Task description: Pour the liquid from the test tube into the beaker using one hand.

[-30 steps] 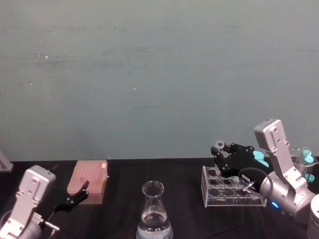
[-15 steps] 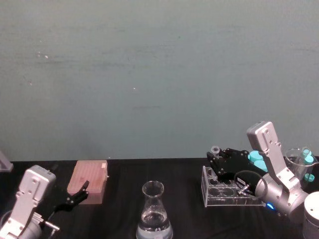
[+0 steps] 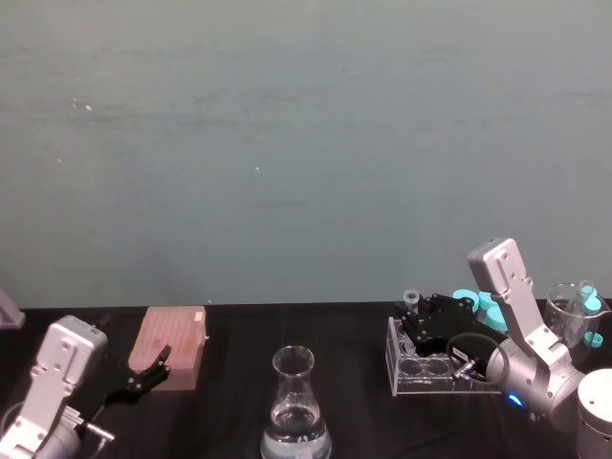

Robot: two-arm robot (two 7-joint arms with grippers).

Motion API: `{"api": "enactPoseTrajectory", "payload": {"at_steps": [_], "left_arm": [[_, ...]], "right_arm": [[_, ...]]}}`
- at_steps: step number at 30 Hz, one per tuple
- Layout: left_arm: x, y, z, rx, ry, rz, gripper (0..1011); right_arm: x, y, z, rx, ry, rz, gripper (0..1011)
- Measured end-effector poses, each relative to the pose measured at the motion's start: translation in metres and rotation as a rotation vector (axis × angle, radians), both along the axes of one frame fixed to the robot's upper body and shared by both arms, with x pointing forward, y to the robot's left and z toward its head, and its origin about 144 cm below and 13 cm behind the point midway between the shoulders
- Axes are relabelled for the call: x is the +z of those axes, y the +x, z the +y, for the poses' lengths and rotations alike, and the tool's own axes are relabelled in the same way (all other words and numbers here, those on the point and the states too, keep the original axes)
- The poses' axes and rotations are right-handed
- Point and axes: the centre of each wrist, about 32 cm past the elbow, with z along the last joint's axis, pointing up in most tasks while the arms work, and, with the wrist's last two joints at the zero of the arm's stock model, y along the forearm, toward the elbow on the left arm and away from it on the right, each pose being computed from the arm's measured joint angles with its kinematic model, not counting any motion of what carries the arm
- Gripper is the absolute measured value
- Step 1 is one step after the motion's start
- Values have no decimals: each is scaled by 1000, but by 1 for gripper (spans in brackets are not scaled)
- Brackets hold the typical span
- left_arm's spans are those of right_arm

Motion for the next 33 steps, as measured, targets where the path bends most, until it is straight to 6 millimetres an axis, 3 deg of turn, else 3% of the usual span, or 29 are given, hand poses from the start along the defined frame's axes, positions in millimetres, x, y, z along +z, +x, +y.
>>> {"api": "enactPoseTrajectory", "payload": {"at_steps": [33], "left_arm": [[0,0,0,0,0,0,1000]], "right_arm": [[-8,7,0,3,3,51,224]]}}
